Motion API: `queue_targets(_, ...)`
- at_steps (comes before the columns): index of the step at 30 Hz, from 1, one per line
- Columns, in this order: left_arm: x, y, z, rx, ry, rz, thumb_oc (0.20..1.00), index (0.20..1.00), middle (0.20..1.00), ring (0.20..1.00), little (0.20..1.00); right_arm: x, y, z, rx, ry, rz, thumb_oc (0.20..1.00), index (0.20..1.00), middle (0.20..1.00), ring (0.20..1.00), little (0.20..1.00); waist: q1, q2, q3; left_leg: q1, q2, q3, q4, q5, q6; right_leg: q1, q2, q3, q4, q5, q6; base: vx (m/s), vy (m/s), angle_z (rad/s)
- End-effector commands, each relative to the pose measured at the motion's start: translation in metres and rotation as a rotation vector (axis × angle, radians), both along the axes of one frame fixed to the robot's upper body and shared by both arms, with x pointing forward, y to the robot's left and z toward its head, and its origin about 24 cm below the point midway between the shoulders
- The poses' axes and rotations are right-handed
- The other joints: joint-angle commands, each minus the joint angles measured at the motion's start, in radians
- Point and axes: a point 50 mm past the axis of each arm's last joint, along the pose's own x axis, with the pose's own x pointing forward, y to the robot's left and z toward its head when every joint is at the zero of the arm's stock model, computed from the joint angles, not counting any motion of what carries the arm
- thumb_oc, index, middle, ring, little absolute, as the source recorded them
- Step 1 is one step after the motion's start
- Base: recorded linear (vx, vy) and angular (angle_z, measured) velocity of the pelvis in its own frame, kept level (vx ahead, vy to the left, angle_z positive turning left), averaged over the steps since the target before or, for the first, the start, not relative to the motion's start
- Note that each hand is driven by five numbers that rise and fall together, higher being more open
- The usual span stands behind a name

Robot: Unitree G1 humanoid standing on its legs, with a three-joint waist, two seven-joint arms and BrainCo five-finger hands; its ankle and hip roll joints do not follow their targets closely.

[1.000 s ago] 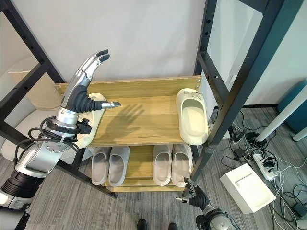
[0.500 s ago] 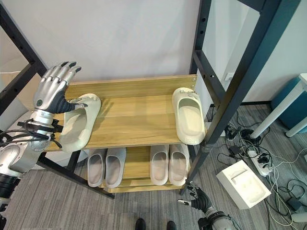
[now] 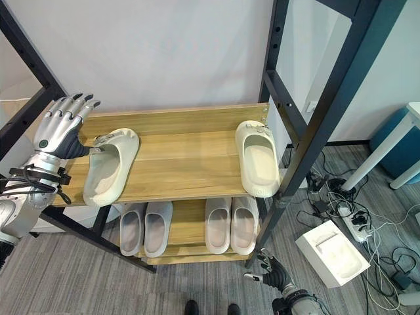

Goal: Arrange the slippers neatly on the shoe rack.

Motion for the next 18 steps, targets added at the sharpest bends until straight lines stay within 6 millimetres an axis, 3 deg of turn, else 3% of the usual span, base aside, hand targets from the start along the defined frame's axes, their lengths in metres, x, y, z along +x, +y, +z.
queue_targets(1,0.014,0.005,0.026,0.083,-0.055,0.049,1.0,1.0,1.0,1.0,1.0,0.01,0.003,0.019,0.039,-0.117,0.016,1.0,1.0,1.0,1.0,1.0,-0.007,-0.029,-0.026,0.062,-0.012,-0.013,-0.007,-0.106,-0.012,0.02,-0.05,-0.021,0.0,0.0,0.083,0.0,0.0,0.0)
queue_targets(10,0.034,0.017,0.015,0.147,0.029,0.181,1.0,1.0,1.0,1.0,1.0,0.01,-0.003,0.026,0.041,-0.141,-0.005,1.0,1.0,1.0,1.0,1.0,-0.034,-0.03,-0.009,0.053,-0.009,0.004,-0.007,-0.11,-0.008,-0.001,-0.047,0.003,0.001,0.007,0.086,0.0,0.009,-0.07)
queue_targets(11,0.036,0.019,0.015,0.152,0.038,0.196,0.909,0.909,0.909,0.909,0.909,0.01,-0.004,0.026,0.044,-0.142,-0.014,1.0,1.0,1.0,1.0,1.0,-0.037,-0.029,-0.008,0.051,-0.009,0.009,-0.007,-0.11,-0.007,-0.004,-0.045,0.006,0.001,0.009,0.087,0.0,0.017,-0.14)
queue_targets(12,0.037,0.02,0.013,0.158,0.045,0.209,0.473,0.473,0.473,0.473,0.473,0.01,-0.005,0.027,0.05,-0.145,-0.022,1.0,1.0,1.0,1.0,1.0,-0.04,-0.029,-0.006,0.05,-0.009,0.012,-0.007,-0.11,-0.007,-0.007,-0.045,0.008,0.001,0.01,0.087,0.01,0.017,-0.1)
queue_targets(13,0.039,0.022,0.014,0.16,0.05,0.221,0.2,0.2,0.2,0.2,0.2,0.009,-0.005,0.027,0.057,-0.146,-0.027,1.0,1.0,1.0,1.0,1.0,-0.041,-0.03,-0.005,0.048,-0.009,0.015,-0.007,-0.11,-0.007,-0.009,-0.044,0.011,0.001,0.011,0.087,0.01,0.02,-0.06)
queue_targets(18,0.042,0.028,0.019,0.138,0.048,0.259,0.2,0.2,0.2,0.2,0.2,0.004,-0.007,0.027,0.069,-0.14,-0.051,1.0,1.0,1.0,1.0,1.0,-0.051,-0.033,0.0,0.043,-0.007,0.025,-0.007,-0.112,-0.006,-0.021,-0.041,0.021,0.002,0.014,0.088,0.0,0.008,-0.14)
